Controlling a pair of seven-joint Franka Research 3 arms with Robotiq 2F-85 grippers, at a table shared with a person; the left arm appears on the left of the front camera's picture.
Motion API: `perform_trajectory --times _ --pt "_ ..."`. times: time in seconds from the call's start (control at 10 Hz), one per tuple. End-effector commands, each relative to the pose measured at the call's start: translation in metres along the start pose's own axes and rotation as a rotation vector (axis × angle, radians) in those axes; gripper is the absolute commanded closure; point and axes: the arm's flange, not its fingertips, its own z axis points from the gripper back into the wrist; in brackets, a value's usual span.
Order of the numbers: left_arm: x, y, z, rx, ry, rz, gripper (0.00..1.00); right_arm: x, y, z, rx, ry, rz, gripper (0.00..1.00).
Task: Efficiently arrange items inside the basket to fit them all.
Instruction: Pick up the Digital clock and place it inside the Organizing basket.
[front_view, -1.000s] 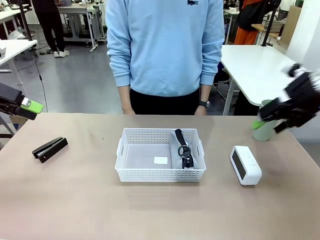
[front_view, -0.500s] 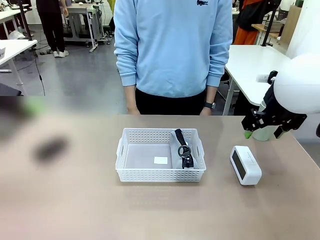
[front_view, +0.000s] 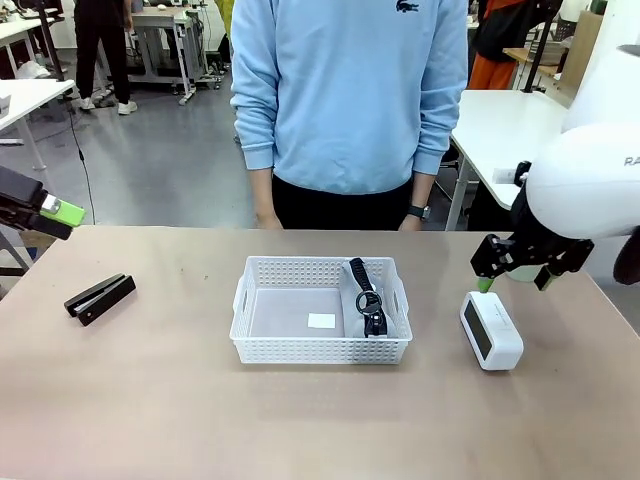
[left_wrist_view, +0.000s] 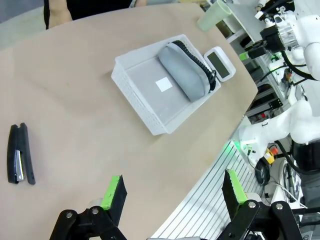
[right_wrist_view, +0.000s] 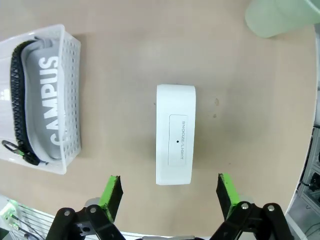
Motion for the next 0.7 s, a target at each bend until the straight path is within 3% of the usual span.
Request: perform_trajectory --times 0.0,0.6 --pt "0.001 0.001 -0.001 -0.022 -0.019 -0.017 0.0 0.011 0.003 -0.02 -0.021 0.013 -0.04 0.0" --pt "0.001 0.001 -0.001 -0.022 -0.019 -0.017 0.0 0.026 -0.007 -0.095 -0.05 0.093 -0.082 0.0"
